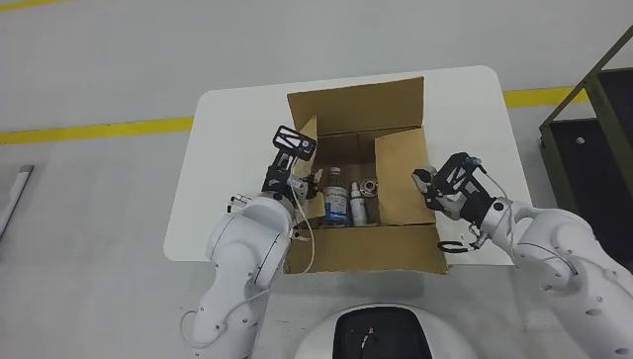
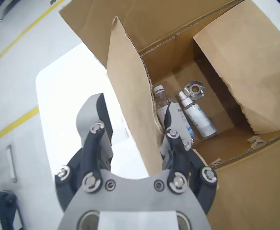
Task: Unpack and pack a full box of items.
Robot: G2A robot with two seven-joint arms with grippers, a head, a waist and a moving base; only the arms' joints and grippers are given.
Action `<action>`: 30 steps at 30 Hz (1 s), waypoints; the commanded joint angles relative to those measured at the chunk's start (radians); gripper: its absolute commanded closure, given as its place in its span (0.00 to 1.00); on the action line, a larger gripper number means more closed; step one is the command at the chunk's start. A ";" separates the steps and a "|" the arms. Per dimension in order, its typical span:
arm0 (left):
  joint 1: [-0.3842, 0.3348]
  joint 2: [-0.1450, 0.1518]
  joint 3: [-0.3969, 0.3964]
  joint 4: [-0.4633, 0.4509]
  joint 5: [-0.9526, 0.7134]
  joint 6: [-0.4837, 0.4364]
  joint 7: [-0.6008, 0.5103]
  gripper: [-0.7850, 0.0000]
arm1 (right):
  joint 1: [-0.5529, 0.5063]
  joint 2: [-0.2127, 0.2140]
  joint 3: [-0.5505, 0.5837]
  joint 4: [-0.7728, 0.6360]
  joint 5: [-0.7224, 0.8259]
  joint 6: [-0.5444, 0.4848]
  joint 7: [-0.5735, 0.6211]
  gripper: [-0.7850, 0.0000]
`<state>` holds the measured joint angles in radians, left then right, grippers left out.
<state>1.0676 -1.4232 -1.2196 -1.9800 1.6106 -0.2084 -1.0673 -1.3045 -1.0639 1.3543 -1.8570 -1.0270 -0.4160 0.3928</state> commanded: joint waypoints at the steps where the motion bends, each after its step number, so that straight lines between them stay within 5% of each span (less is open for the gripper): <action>1: -0.006 0.004 0.011 -0.003 0.078 -0.024 -0.003 0.00 | 0.003 -0.001 -0.005 0.009 -0.001 0.004 0.005 1.00; 15: -0.014 0.012 -0.007 -0.017 0.270 -0.051 -0.009 0.00 | 0.026 -0.005 -0.028 0.046 -0.011 0.006 0.010 1.00; 30: -0.005 0.025 -0.089 0.089 0.416 -0.084 0.014 0.00 | 0.026 -0.006 -0.029 0.047 -0.010 0.004 0.019 1.00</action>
<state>1.0605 -1.3979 -1.3107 -1.9005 2.0245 -0.2943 -1.0575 -1.2782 -1.0697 1.3251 -1.8095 -1.0379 -0.4122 0.4127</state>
